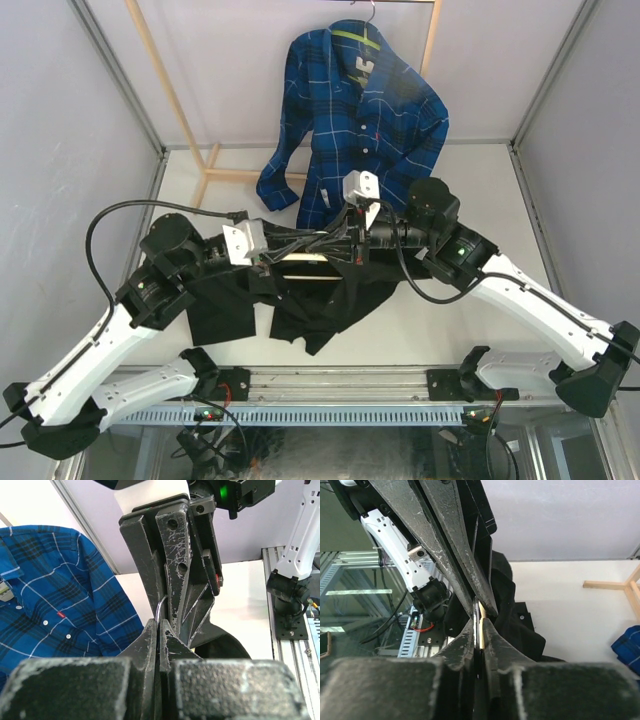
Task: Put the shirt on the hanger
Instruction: Hang the shirt on the hanger.
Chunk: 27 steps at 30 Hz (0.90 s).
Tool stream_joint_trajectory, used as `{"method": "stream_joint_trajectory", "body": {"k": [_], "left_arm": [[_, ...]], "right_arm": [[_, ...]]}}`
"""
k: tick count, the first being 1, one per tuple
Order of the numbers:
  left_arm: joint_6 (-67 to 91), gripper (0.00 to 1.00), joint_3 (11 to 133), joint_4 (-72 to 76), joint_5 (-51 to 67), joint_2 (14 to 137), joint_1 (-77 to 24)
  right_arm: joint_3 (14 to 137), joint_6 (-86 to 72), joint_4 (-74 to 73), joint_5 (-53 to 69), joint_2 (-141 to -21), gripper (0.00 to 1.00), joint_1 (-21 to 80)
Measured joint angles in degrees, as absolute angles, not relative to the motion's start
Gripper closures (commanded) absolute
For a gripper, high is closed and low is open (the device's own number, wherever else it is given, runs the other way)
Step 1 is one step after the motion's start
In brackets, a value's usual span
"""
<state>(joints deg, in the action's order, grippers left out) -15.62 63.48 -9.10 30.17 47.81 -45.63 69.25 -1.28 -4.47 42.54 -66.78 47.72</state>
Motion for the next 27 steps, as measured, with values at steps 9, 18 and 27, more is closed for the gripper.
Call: {"method": "stream_joint_trajectory", "body": {"k": [9, 18, 27], "left_arm": [[-13.8, 0.36, 61.3, -5.6, 26.3, 45.1, -45.6], [-5.9, 0.28, 52.9, -0.7, 7.5, 37.8, -45.7], [0.8, 0.21, 50.4, -1.1, -17.8, 41.1, -50.0]], "right_arm": [[69.2, -1.2, -6.2, 41.0, -67.1, 1.00, 47.6], [69.0, -2.7, -10.5, 24.2, -63.7, 1.00, 45.8], [69.0, -6.2, -12.1, 7.1, -63.0, 1.00, 45.8]]}}
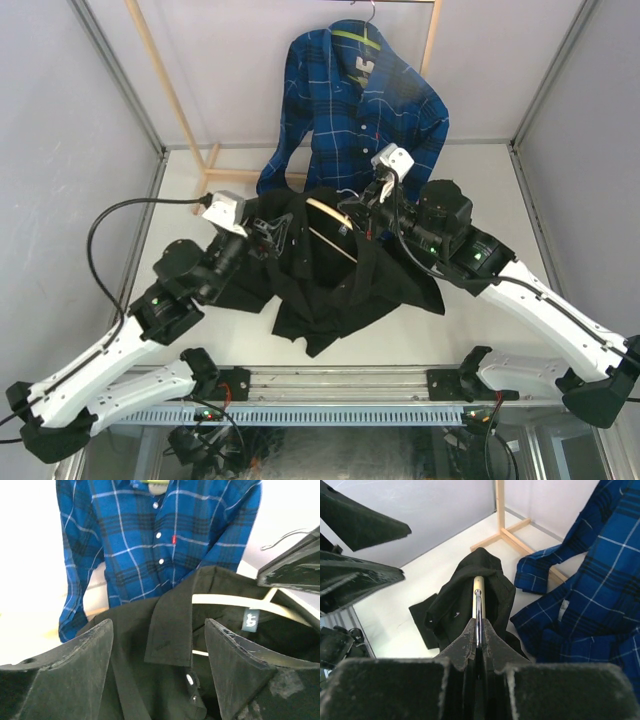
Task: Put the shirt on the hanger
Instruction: Hang the shirt on the hanger.
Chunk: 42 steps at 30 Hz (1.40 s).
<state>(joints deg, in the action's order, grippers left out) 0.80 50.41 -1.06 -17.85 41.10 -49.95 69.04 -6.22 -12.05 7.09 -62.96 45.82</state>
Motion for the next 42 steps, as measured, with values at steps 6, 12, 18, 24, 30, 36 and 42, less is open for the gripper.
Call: {"method": "stream_joint_trajectory", "body": {"k": [6, 12, 18, 24, 30, 36, 42], "left_arm": [[2.7, 0.19, 50.5, -1.6, -22.4, 48.0, -50.5], [3.0, 0.38, 50.6, -2.3, -23.2, 53.4, -51.7], [2.2, 0.85, 50.7, -3.3, -26.0, 55.9, -53.6], [2.1, 1.00, 53.6, -6.7, -27.6, 56.7, -54.5], [3.0, 1.00, 56.7, -9.6, -28.4, 56.7, -55.6], [5.1, 1.00, 56.9, -12.2, -28.9, 56.7, -60.3], [7.6, 1.00, 56.7, -13.3, -29.1, 56.7, -65.3]], "right_arm": [[69.0, -7.4, -12.8, 3.9, -63.1, 1.00, 45.8], [69.0, -7.8, -13.1, 3.4, -63.1, 1.00, 45.8], [69.0, -7.8, -13.1, 3.1, -63.1, 1.00, 45.8], [69.0, -7.7, -13.1, 2.0, -63.1, 1.00, 45.8], [69.0, -7.8, -12.6, 1.3, -63.9, 1.00, 45.5], [69.0, -7.9, -12.4, 0.3, -65.4, 1.00, 45.3], [69.0, -8.4, -12.4, 0.1, -66.0, 1.00, 44.3]]}}
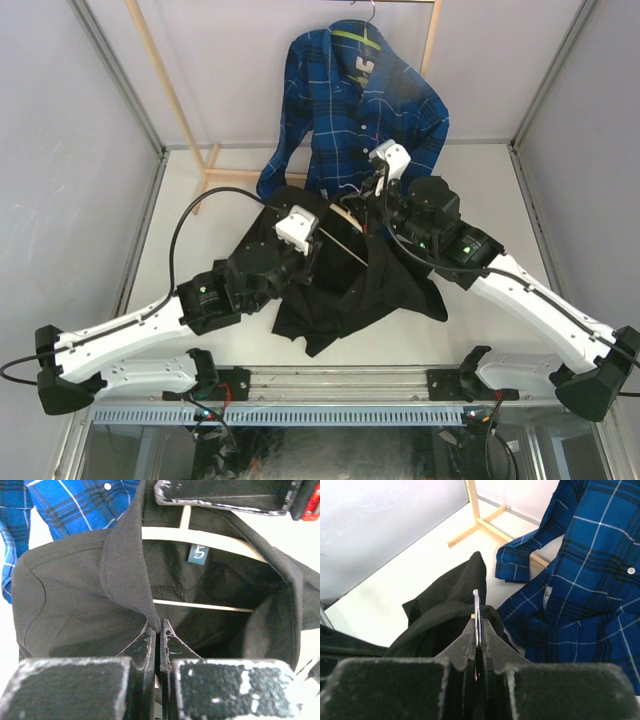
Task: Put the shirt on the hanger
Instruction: Hang the shirt on the hanger.
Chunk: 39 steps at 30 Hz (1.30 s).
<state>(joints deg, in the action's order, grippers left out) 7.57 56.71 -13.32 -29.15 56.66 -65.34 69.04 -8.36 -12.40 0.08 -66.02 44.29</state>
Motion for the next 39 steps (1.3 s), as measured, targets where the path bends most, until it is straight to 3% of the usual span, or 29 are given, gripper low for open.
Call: {"method": "stream_joint_trajectory", "body": {"k": [14, 17, 22, 24, 30, 39], "left_arm": [[15.0, 0.98, 44.9, -11.0, -27.9, 51.0, -67.3], [16.2, 0.84, 43.5, -9.6, -26.1, 50.2, -67.3], [16.9, 0.38, 43.2, -9.2, -23.7, 47.7, -67.6], [16.5, 0.26, 43.2, -9.0, -23.6, 46.2, -67.7], [14.9, 0.11, 42.9, -5.8, -24.5, 41.3, -67.7], [12.5, 0.05, 42.4, -3.0, -27.9, 42.9, -67.7]], "right_arm": [[68.9, -9.3, -14.5, 3.0, -66.1, 1.00, 42.0], [68.7, -9.4, -14.5, 4.3, -66.1, 1.00, 41.3], [68.8, -8.6, -12.8, 4.2, -65.7, 1.00, 39.6], [69.5, -7.9, -12.6, 3.9, -65.2, 1.00, 38.2], [78.3, -5.6, -14.3, 5.1, -65.0, 1.00, 34.9], [105.2, -0.1, -18.4, 8.5, -67.9, 1.00, 33.7]]}}
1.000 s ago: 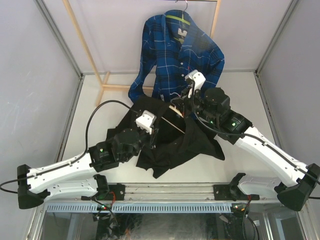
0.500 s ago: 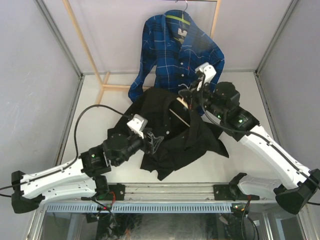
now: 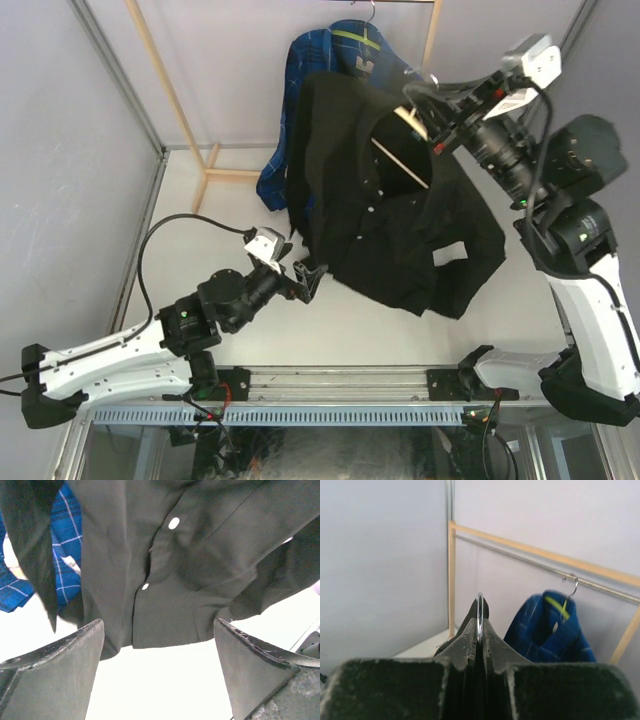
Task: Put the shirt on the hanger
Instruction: Hang the shirt on the hanger.
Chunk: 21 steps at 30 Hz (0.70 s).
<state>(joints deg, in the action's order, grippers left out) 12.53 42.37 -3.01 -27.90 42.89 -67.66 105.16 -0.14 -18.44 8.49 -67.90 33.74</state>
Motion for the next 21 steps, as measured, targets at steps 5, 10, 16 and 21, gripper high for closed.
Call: {"method": "stream_joint_trajectory", "body": {"k": [5, 10, 16, 21], "left_arm": [[10.7, 0.00, 38.5, 1.5, -29.8, 43.2, -67.7], [9.3, 0.00, 35.2, 8.6, -29.8, 46.4, -67.7], [7.8, 0.00, 34.1, 16.8, -31.5, 53.0, -67.6], [7.3, 0.02, 34.1, 22.0, -35.4, 60.1, -65.8]], "right_arm": [[119.4, 2.0, -23.1, 10.8, -72.7, 1.00, 33.6], [129.6, 3.0, -27.8, 12.2, -78.0, 1.00, 33.4], [131.2, 3.4, -31.2, 12.7, -79.5, 1.00, 33.4], [131.0, 3.5, -32.6, 13.5, -79.6, 1.00, 33.3]]}}
